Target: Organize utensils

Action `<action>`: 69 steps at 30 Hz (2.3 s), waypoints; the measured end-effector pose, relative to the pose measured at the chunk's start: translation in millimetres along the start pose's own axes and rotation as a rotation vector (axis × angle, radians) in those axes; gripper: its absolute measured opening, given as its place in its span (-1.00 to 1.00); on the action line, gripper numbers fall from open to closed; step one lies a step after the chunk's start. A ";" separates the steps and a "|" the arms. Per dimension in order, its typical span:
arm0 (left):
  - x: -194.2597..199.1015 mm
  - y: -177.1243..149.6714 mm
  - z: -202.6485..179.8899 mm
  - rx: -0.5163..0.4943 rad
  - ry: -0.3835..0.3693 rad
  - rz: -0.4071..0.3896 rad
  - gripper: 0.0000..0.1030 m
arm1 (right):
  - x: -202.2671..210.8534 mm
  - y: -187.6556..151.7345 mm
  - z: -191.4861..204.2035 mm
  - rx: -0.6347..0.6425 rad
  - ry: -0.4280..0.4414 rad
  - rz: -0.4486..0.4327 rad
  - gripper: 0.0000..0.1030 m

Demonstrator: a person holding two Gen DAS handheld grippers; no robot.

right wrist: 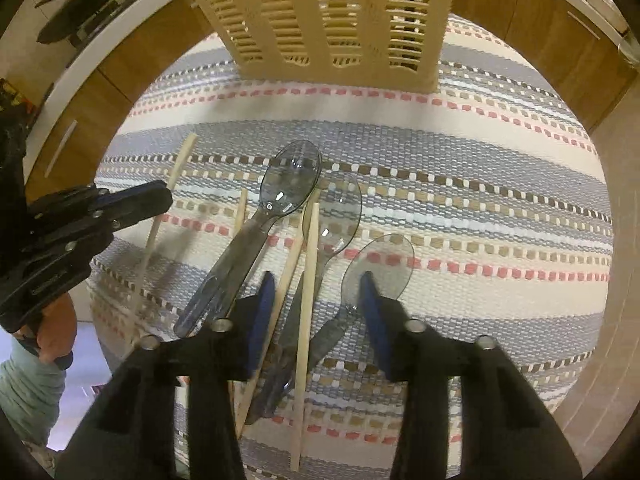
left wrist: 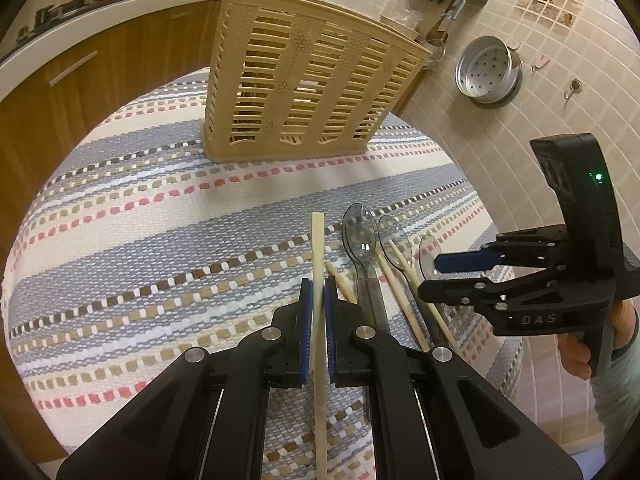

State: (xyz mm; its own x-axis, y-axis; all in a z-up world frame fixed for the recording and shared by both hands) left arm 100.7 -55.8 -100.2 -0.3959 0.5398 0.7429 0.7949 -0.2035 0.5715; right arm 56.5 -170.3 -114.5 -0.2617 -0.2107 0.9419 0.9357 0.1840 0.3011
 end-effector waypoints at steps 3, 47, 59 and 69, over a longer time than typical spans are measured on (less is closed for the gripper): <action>0.1 1.3 0.2 0.001 -0.001 -0.004 -0.92 | -7.4 3.3 -1.2 -0.006 -0.018 0.013 -0.39; 24.5 20.7 -11.6 -0.004 -0.083 -0.147 -0.93 | -2.6 -23.4 -3.1 0.113 -0.060 -0.012 -0.72; 24.1 18.7 -5.8 0.016 -0.098 -0.148 -0.92 | -10.9 -17.3 23.5 0.223 -0.124 0.029 -0.74; 22.7 14.9 2.3 0.040 -0.112 -0.148 -0.92 | 0.1 -23.0 3.3 0.123 -0.184 0.017 -0.92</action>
State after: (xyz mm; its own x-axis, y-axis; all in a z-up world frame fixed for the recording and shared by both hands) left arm 104.7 -44.7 -75.7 -0.4583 0.6494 0.6069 0.7500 -0.0839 0.6561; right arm 34.2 -171.4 -120.9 -0.2954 -0.0301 0.9549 0.9073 0.3042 0.2902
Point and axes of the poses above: each gripper's, at about its wrist camera, not at the fingertips, and x roughly against the way its jaws point, z to its left, y to its top, the point moved 10 cm from there along -x, roughly the way its jaws point, and after that the axes turned 2 degrees about -y, right-handed, at the moved point
